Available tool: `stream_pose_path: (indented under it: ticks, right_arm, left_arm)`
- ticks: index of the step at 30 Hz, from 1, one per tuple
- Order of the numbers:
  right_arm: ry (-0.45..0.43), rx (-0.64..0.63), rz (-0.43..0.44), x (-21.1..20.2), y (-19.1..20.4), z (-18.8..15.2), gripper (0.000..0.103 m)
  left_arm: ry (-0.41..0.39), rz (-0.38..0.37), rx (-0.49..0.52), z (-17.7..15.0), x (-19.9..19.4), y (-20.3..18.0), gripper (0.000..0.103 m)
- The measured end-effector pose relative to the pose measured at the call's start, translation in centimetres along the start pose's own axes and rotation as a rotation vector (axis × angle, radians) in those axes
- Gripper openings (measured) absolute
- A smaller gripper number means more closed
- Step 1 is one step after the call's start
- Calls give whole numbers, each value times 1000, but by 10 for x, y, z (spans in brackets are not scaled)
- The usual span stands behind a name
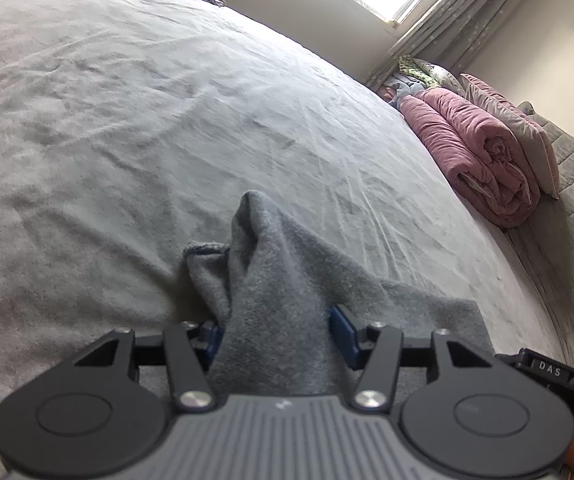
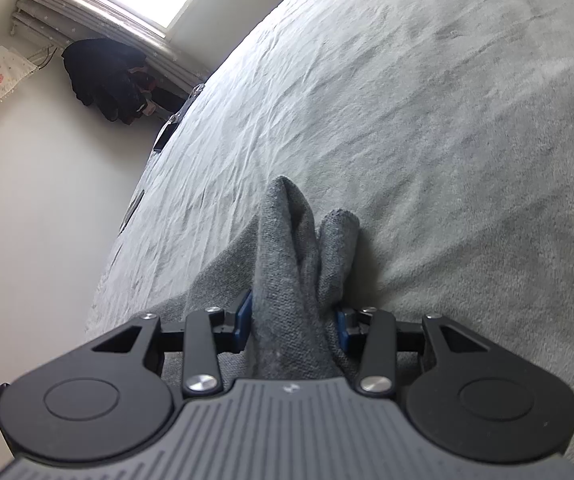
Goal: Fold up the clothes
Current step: 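Lift the folded grey sweater off the bed with both grippers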
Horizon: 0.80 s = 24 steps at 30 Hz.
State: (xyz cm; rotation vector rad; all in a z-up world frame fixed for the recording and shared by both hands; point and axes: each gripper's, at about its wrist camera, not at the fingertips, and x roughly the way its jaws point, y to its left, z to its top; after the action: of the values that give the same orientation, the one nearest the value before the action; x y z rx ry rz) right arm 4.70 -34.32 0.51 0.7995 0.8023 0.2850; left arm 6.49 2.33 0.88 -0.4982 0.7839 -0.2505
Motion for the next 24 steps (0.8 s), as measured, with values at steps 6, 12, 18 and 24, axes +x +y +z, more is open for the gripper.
stream_pose_path:
  ticks: [6, 12, 18, 24]
  right_arm:
    - [-13, 5, 5, -6, -3, -7, 44]
    - [-4, -5, 9, -4, -3, -5, 45]
    - [1, -15, 11, 0, 0, -3, 45]
    - [2, -15, 11, 6, 4, 0, 47]
  left_arm:
    - [2, -12, -4, -1, 1, 0, 60]
    - [5, -25, -8, -2, 2, 1, 60]
    - [4, -14, 13, -3, 2, -2, 60]
    - [4, -5, 46, -4, 2, -5, 60]
